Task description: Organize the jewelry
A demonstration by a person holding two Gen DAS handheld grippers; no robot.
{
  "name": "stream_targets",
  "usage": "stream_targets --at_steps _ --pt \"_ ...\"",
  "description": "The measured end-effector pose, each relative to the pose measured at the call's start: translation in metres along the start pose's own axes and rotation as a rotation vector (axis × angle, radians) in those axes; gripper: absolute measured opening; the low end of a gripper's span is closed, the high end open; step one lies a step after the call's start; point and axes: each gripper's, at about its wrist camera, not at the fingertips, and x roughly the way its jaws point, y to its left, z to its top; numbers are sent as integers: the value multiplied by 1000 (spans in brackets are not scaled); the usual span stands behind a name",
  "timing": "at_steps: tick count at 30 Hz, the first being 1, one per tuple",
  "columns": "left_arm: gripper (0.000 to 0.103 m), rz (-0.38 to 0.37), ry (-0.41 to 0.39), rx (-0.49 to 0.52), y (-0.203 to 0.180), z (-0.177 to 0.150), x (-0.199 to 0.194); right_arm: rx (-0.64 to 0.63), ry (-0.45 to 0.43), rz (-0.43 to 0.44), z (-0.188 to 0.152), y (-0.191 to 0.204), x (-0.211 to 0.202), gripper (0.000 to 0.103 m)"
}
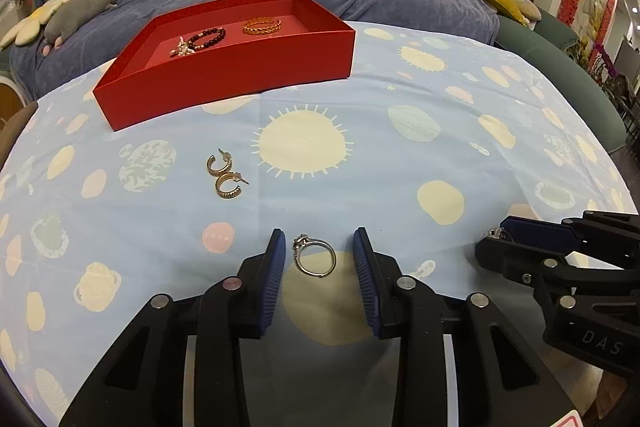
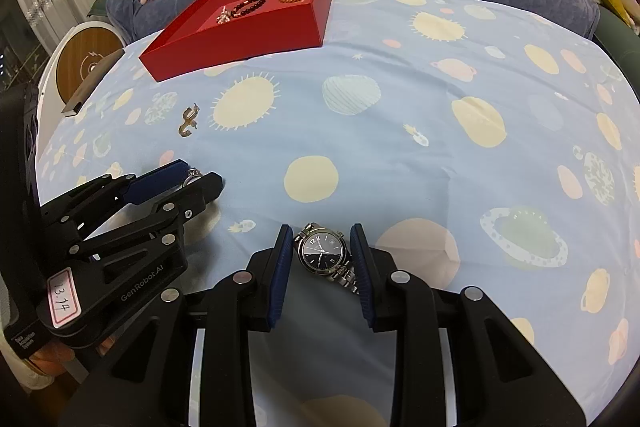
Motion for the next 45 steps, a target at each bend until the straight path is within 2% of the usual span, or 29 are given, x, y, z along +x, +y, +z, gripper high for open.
stream_targets --at_steps 3,7,13,26,28,36,45 --pt "18 18 -3 6 3 0 0 1 -1 -1 0 0 0 29" --pt "18 15 -1 13 4 0 -1 3 -4 0 1 0 -1 29" --pt "18 -33 11 -32 14 4 -8 4 -24 11 8 5 -9 29" --pt "18 -64 -97 -137 53 33 -56 -16 -120 51 48 44 -31 29" --pt "18 -55 -123 -148 62 40 -64 -20 -137 59 57 51 -34 25" --pt "18 -32 -186 -209 102 60 -86 -11 -166 65 81 69 -26 25" --pt "18 -19 -192 -225 123 79 -88 -37 -204 81 110 82 -30 25"
